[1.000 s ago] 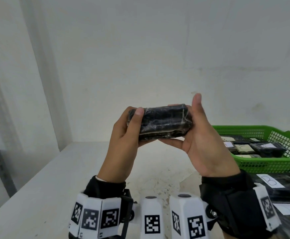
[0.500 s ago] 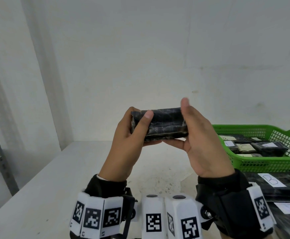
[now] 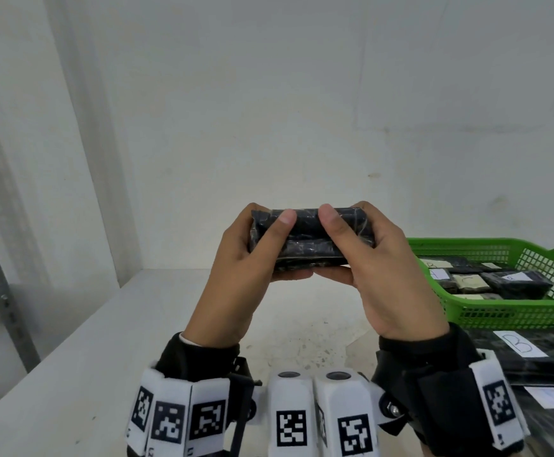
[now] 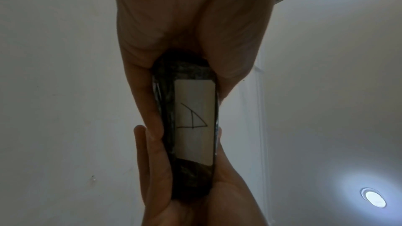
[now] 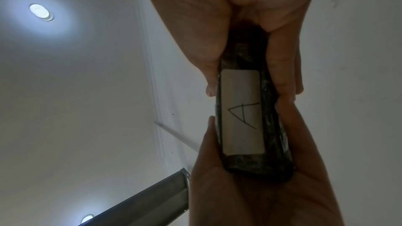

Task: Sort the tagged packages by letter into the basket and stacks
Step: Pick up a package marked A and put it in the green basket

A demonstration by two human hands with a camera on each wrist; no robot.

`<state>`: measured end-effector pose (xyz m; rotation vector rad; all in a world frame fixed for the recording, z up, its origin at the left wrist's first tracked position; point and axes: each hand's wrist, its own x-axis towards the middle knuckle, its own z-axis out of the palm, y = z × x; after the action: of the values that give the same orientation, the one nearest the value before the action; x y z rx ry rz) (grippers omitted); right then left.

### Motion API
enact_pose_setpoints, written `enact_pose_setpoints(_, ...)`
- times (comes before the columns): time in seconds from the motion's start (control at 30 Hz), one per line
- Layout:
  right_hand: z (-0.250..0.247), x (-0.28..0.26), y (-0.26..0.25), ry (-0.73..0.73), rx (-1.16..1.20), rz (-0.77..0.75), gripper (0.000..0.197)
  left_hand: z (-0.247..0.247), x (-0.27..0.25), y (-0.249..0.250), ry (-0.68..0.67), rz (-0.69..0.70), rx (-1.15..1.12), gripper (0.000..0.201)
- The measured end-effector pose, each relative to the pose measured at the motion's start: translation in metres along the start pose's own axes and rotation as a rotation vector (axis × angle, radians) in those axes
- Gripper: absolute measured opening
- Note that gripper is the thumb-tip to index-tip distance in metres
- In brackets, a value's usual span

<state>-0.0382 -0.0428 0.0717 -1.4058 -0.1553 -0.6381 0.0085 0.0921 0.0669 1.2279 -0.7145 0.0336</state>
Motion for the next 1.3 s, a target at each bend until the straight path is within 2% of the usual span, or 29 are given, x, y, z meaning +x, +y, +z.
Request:
enact_pose_setpoints(0.13,-0.001,-0.001,0.0,0.019,-0.018,-0.03,0.03,-0.002,0.0,0.003,-0.045,-0.045,-0.036,0.043)
enact_pose_setpoints(0.2,-0.002,0.0,-0.002,0.005,-0.002,-0.001,0.029,-0.003,0.001,0.002,-0.041,-0.027,-0.024,0.039)
enact_pose_setpoints(0.33,-0.002,0.0,-0.003,-0.049,0.031,0.088,0.045,-0.005,0.002,-0.001,-0.03,-0.006,0.024,0.032)
enact_pose_setpoints(0.5,-0.003,0.001,-0.001,-0.016,0.051,0.024,0.027,-0.01,0.003,0.001,-0.103,-0.008,0.032,0.032)
enact_pose_setpoints(0.63,-0.007,0.002,-0.002,-0.044,0.074,0.061,0.033,-0.014,0.004,-0.002,-0.109,0.008,0.023,0.022)
enact_pose_setpoints(0.73,-0.005,0.002,-0.001,-0.074,0.059,0.103,0.047,-0.016,0.005,-0.005,-0.103,0.002,0.0,0.015)
enact_pose_setpoints(0.8,-0.004,0.003,0.0,-0.059,0.056,0.083,0.047,-0.016,0.004,-0.005,-0.1,0.005,-0.015,0.015)
enact_pose_setpoints(0.93,-0.006,0.004,0.002,0.0,0.051,0.023,0.038,-0.013,0.004,-0.003,-0.14,-0.015,-0.025,0.029)
enact_pose_setpoints(1.07,-0.008,0.004,0.001,-0.053,0.054,0.048,0.042,-0.018,0.005,-0.005,-0.139,0.009,-0.004,0.018)
enact_pose_setpoints(1.17,-0.007,0.004,0.0,-0.101,0.063,0.08,0.054,-0.022,0.005,-0.005,-0.135,0.015,-0.006,0.022)
enact_pose_setpoints(1.3,-0.004,0.004,0.005,-0.041,-0.002,-0.014,0.045,-0.022,0.005,-0.002,-0.115,0.024,0.01,0.026)
